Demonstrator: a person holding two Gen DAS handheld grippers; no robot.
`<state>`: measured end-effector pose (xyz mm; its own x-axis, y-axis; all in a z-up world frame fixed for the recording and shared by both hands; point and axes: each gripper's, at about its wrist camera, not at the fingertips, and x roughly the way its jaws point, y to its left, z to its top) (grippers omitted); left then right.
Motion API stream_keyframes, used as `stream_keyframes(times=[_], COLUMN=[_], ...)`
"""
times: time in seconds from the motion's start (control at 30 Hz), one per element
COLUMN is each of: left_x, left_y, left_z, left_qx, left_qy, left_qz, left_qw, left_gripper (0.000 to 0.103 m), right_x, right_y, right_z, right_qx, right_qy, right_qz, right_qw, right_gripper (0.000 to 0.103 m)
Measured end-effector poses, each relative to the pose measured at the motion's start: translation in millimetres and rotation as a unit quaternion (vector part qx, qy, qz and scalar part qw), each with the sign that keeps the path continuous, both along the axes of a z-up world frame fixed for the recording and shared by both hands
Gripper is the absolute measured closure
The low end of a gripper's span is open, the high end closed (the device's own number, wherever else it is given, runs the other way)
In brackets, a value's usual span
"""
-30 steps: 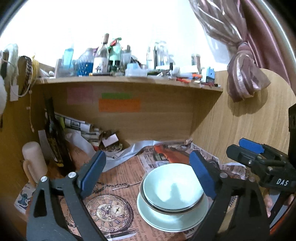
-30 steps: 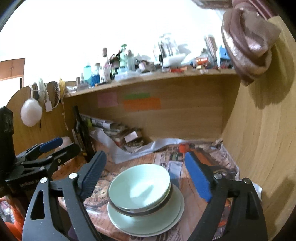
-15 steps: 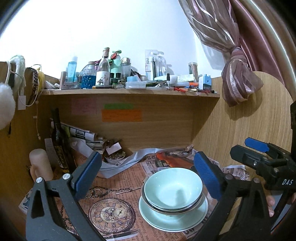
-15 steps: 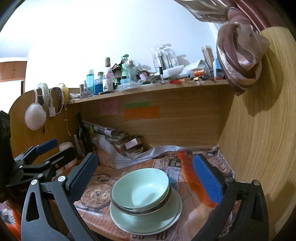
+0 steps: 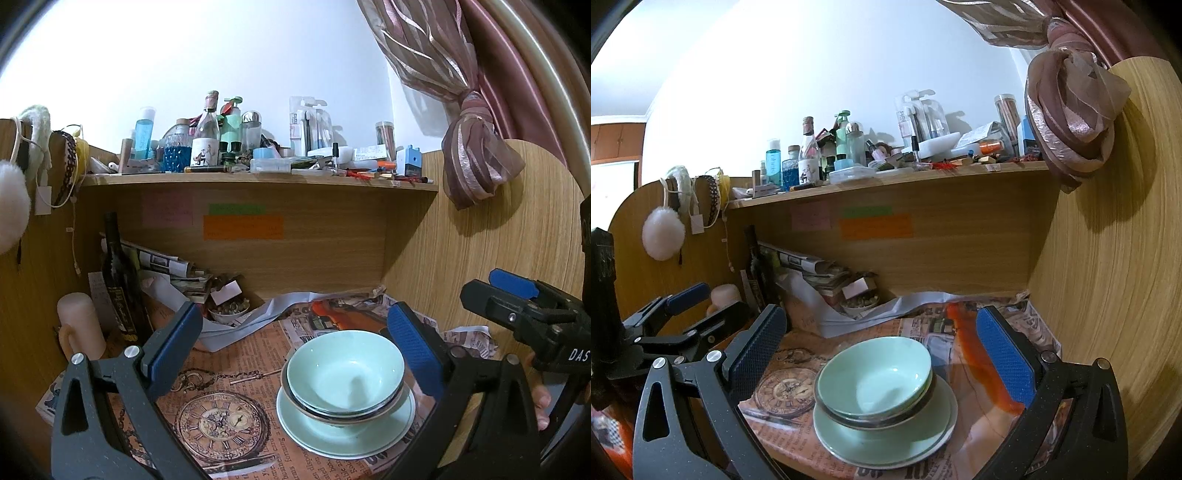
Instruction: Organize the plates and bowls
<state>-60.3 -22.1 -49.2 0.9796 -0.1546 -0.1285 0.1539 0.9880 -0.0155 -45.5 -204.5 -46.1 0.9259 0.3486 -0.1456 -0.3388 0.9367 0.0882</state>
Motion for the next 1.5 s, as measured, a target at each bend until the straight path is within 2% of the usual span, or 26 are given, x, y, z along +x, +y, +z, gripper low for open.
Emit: stream_keyframes(times=[1.17,1.5], left_x=[4.8,9.9], left_y=[-0.2,-0.8], left_z=[-0.9,-2.8], left_qx=[-0.003,-0.017], left_qy=[0.006,0.017], left_qz=[-0.003,-0.006], left_qw=[1.0000,0.9997], left_gripper=[0.001,0.001], right_x=[-4.7,-3.8], right_y=[5.3,5.3], right_z=[0.0,-0.3], right_qx=[0.005,0.003], right_qy=[-0.003,-0.004], right_qz=[0.000,-0.002], right_qw=[1.000,1.000], right_gripper=[0.000,0.000])
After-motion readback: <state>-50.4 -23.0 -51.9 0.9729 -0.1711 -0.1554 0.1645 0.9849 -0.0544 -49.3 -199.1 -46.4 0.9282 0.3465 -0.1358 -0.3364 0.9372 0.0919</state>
